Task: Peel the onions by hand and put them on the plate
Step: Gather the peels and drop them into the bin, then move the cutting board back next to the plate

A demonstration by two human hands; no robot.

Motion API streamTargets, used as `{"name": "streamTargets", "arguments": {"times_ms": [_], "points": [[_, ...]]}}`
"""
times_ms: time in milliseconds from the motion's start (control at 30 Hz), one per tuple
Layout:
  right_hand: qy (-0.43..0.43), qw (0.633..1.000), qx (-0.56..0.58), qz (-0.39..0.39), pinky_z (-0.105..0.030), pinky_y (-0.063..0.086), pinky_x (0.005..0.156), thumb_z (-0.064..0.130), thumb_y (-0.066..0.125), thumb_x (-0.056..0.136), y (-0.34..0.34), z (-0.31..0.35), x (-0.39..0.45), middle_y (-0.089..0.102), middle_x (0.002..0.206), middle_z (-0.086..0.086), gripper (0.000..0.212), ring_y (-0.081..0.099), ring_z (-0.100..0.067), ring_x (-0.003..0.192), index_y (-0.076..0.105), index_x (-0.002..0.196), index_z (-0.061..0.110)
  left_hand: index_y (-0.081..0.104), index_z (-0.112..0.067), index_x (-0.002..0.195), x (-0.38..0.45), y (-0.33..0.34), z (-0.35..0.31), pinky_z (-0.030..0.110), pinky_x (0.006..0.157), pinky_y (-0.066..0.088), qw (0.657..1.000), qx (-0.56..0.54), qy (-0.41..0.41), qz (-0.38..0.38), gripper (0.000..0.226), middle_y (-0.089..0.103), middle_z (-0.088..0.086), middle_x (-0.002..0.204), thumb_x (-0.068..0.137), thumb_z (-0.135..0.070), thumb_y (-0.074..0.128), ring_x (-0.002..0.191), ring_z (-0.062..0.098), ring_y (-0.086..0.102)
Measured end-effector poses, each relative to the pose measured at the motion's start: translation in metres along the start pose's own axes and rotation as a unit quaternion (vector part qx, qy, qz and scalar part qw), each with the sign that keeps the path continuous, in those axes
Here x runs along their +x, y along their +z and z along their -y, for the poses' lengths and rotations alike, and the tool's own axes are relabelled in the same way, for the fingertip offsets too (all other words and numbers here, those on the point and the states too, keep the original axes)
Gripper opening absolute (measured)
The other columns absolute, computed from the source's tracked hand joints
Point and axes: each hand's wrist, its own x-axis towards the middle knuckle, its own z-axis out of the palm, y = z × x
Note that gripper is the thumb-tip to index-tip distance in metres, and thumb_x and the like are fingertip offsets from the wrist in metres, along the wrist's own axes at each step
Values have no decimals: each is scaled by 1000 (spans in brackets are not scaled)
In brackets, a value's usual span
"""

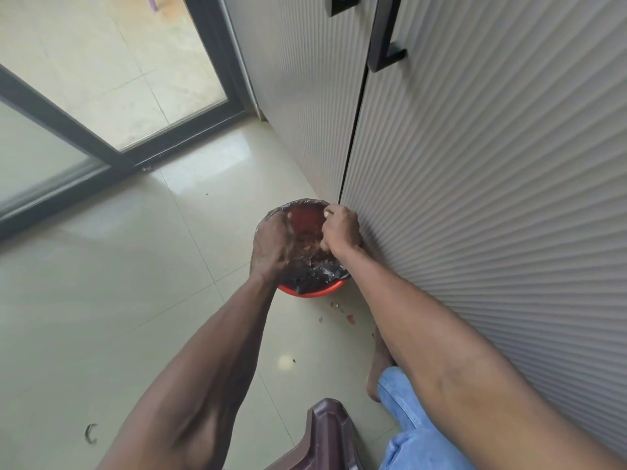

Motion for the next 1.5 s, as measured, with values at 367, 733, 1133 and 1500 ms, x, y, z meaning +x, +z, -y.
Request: {"name": "streamTargets", "arguments": {"times_ms": [367, 733, 1133, 1500], "points": [[-121, 968, -196, 97, -43, 37, 112, 9, 58, 90, -36, 16, -43, 58, 139, -12, 45, 49, -32, 132, 59, 135, 15, 14, -12, 160, -32, -25, -24, 60, 122, -8, 972, 131, 44, 192, 82, -8, 21, 167, 96, -45, 53, 152, 42, -18], [-165, 978, -45, -119, -35, 39, 64, 5, 52, 88, -156, 55, -218, 67, 86, -21, 18, 62, -37, 81, 63, 76, 1, 71, -8, 88, -198, -147, -96, 36, 66, 40, 982, -115, 146, -18, 27, 73, 12, 85, 96, -19, 47, 82, 35, 66], [-241, 795, 199, -520, -30, 57, 76, 5, 58, 90, -365, 21, -472, 73, 96, -8, 18, 71, -20, 82, 74, 99, 2, 66, -11, 86, -427, -224, -260, 35, 65, 35, 841, -442, 303, -73, 29, 63, 10, 74, 104, -30, 53, 72, 23, 55], [-76, 703, 126, -696, -23, 55, 81, 12, 67, 91, -523, -129, -616, 76, 98, -2, 14, 69, -11, 88, 76, 101, 9, 71, -11, 107, -611, -189, -436, 8, 69, 43, 731, -388, 534, 176, 21, 69, -8, 87, 99, -28, 61, 77, -6, 61]]}}
